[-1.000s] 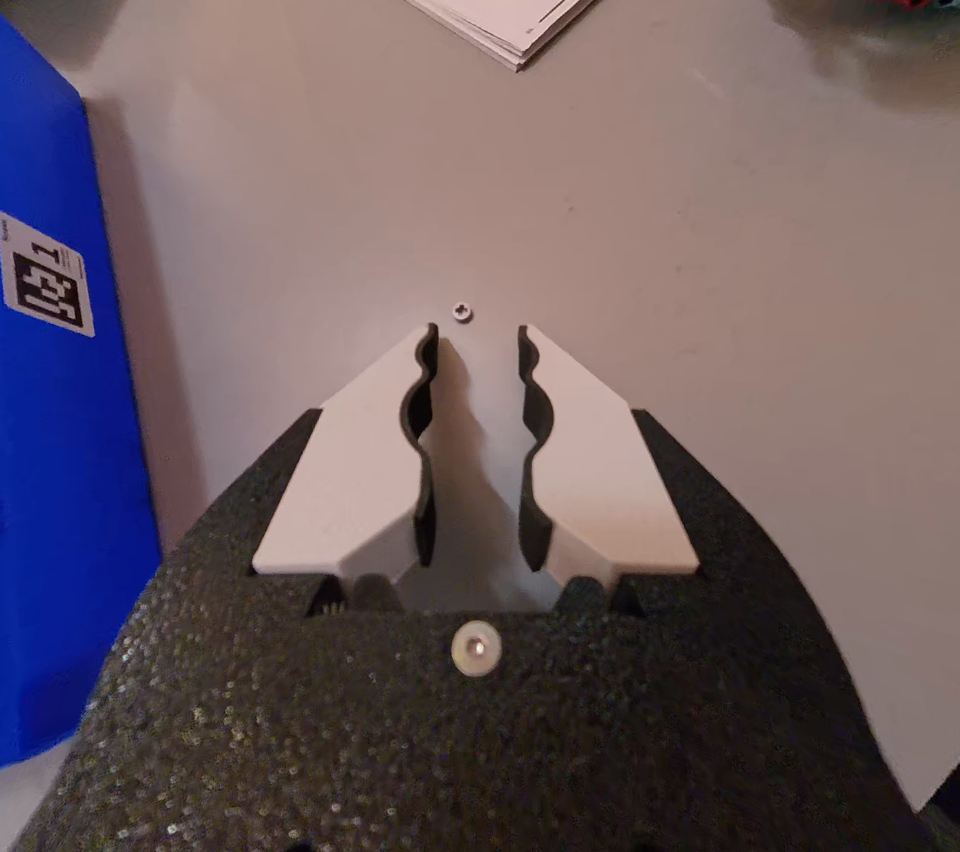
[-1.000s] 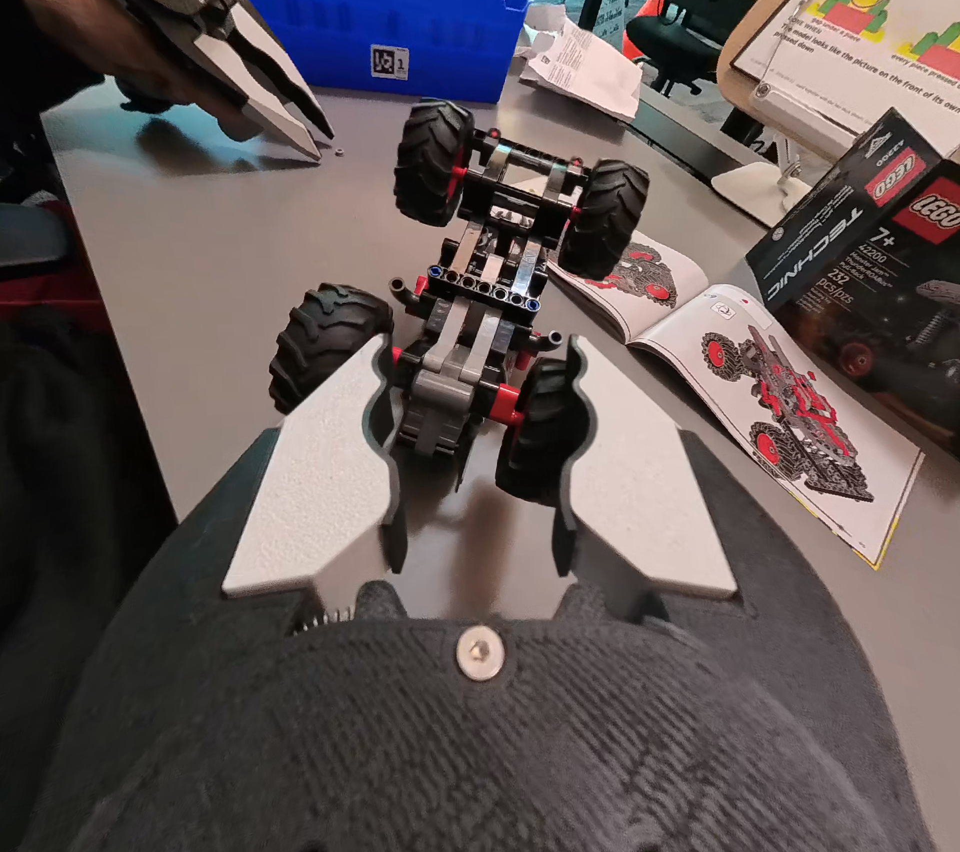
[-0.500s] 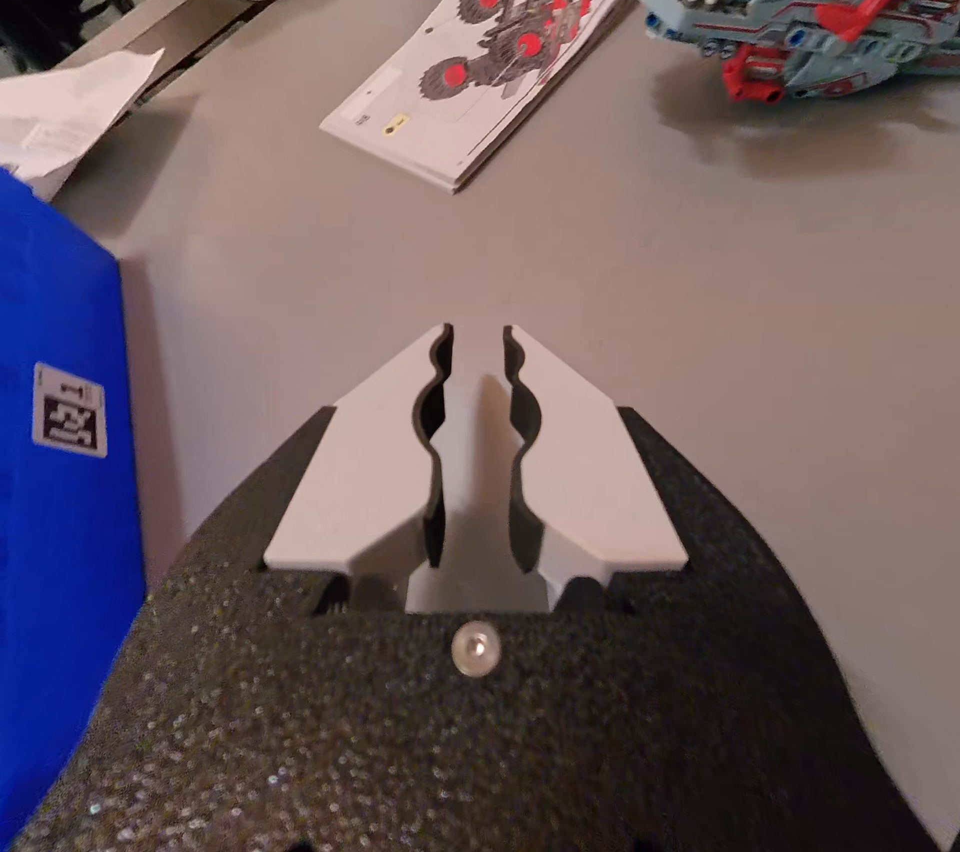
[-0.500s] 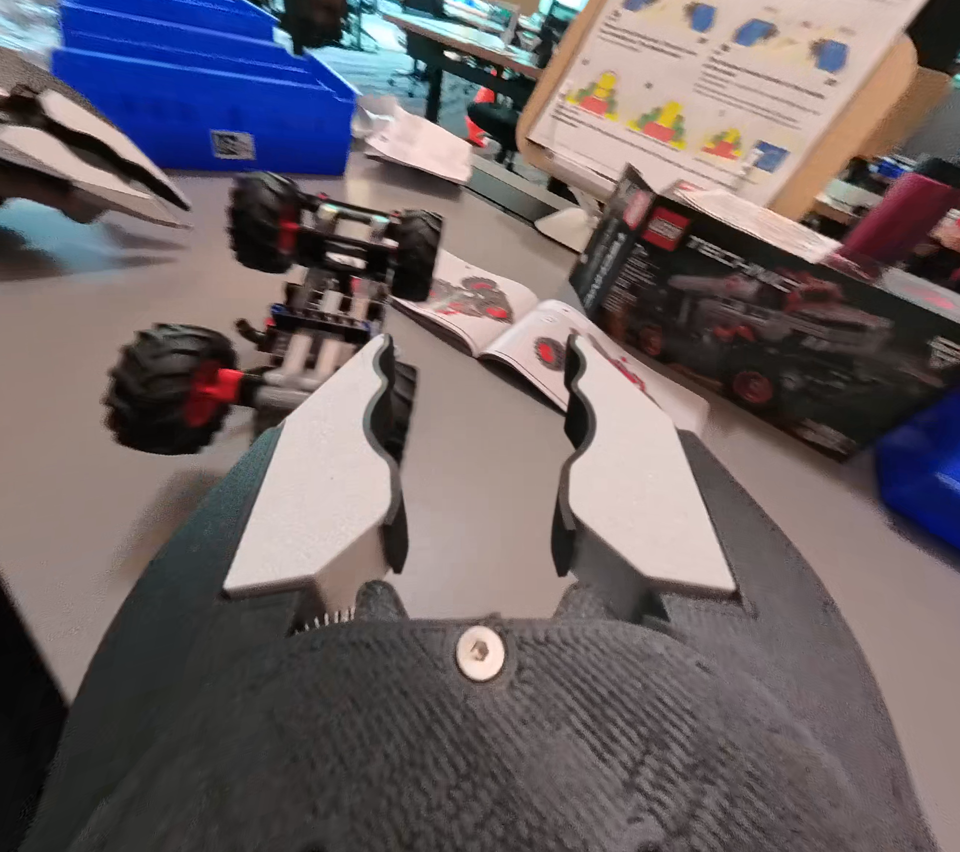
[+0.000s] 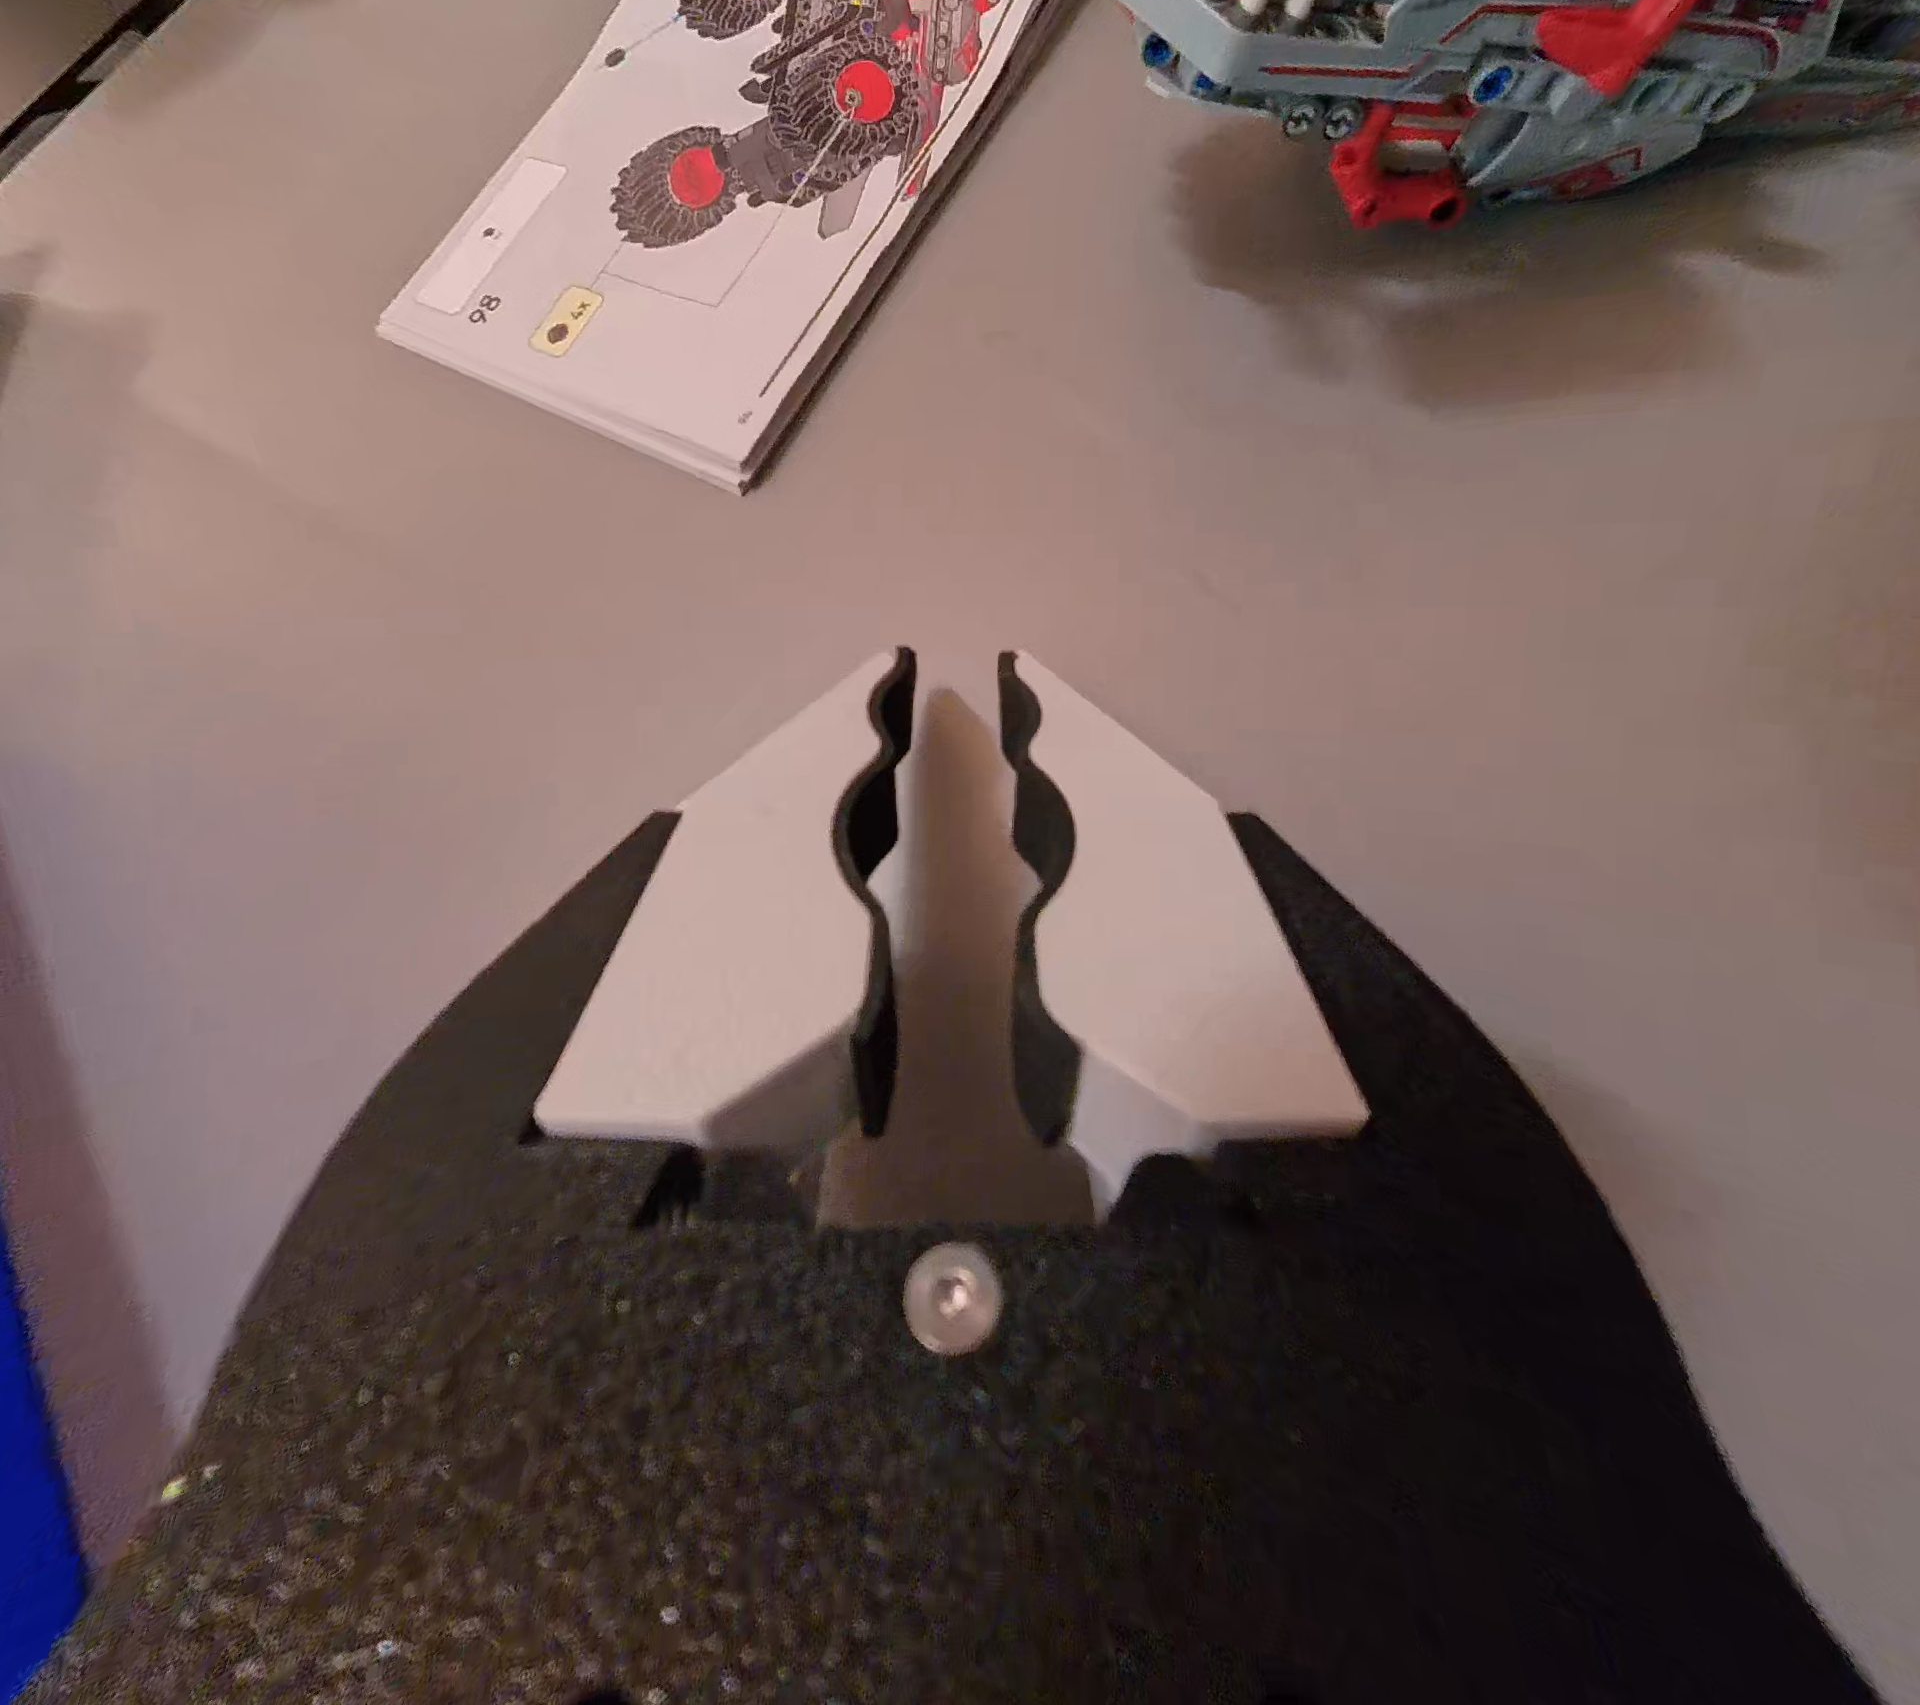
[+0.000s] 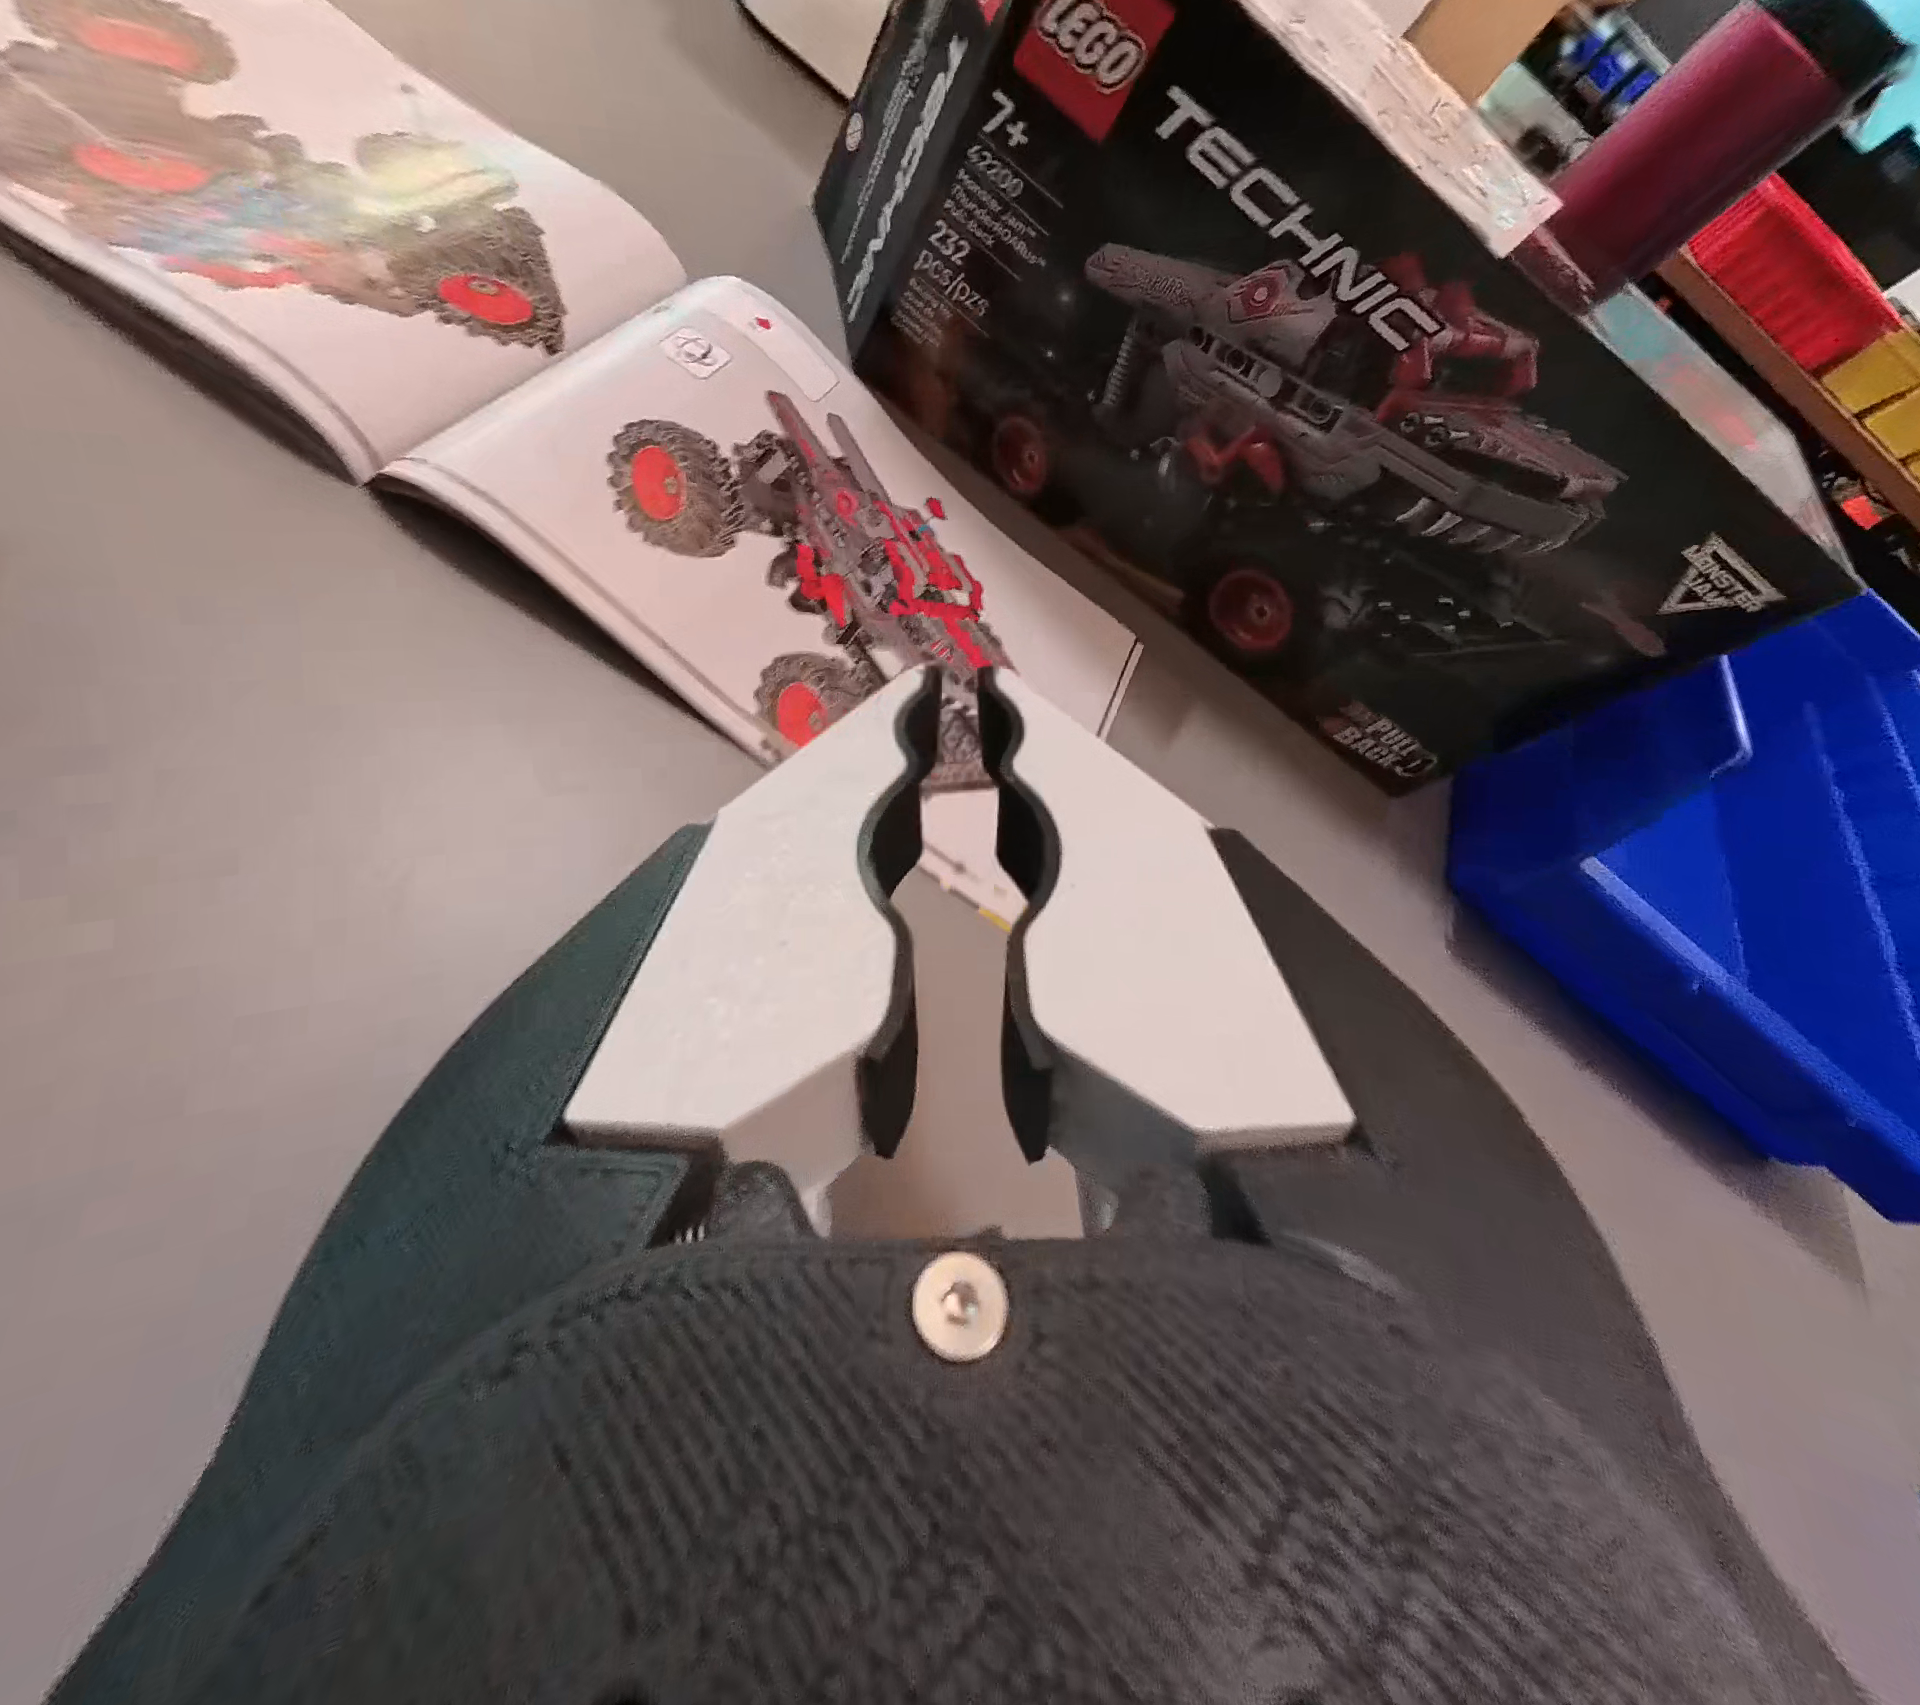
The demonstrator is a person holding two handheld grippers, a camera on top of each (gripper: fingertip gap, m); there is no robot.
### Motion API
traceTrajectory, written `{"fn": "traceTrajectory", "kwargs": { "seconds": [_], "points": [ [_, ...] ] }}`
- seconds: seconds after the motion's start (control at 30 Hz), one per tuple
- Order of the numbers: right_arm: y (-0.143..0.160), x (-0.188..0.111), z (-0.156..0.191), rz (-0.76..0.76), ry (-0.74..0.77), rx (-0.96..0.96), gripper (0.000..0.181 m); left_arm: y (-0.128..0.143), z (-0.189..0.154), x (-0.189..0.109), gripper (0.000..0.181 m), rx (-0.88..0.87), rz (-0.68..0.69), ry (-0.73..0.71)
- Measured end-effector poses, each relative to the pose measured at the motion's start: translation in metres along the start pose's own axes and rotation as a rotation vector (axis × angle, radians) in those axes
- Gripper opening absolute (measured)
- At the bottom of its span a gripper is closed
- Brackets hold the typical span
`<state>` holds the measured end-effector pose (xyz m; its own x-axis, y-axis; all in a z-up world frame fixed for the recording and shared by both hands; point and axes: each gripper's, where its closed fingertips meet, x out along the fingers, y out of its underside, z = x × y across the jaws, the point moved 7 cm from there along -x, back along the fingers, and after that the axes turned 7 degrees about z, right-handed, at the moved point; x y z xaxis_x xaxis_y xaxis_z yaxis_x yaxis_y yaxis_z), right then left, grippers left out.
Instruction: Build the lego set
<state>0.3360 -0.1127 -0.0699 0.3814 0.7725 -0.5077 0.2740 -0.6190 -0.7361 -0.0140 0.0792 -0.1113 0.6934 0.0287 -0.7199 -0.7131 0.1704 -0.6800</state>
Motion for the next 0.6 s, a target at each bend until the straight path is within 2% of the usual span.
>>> {"fn": "traceTrajectory", "kwargs": {
  "seconds": [0.1,0.2,0.43,0.53,0.6],
  "points": [
    [0.005,0.016,-0.004,-0.043,0.048,0.030,0.000,-0.003,0.006,0.008,0.001,-0.038,0.018,0.032],
    [0.010,0.020,-0.002,-0.055,0.046,0.019,0.000,-0.002,0.010,0.013,0.000,-0.055,0.050,0.067],
    [0.027,0.028,0.000,0.048,-0.025,0.020,0.000,-0.002,0.012,0.015,0.000,-0.090,0.052,0.119],
    [0.032,0.036,0.010,0.142,-0.092,-0.043,0.000,-0.002,0.014,0.015,0.000,-0.116,0.050,0.147],
    [0.032,0.038,0.014,0.153,-0.088,-0.075,0.000,-0.002,0.015,0.015,0.000,-0.125,0.050,0.156]
  ]
}}
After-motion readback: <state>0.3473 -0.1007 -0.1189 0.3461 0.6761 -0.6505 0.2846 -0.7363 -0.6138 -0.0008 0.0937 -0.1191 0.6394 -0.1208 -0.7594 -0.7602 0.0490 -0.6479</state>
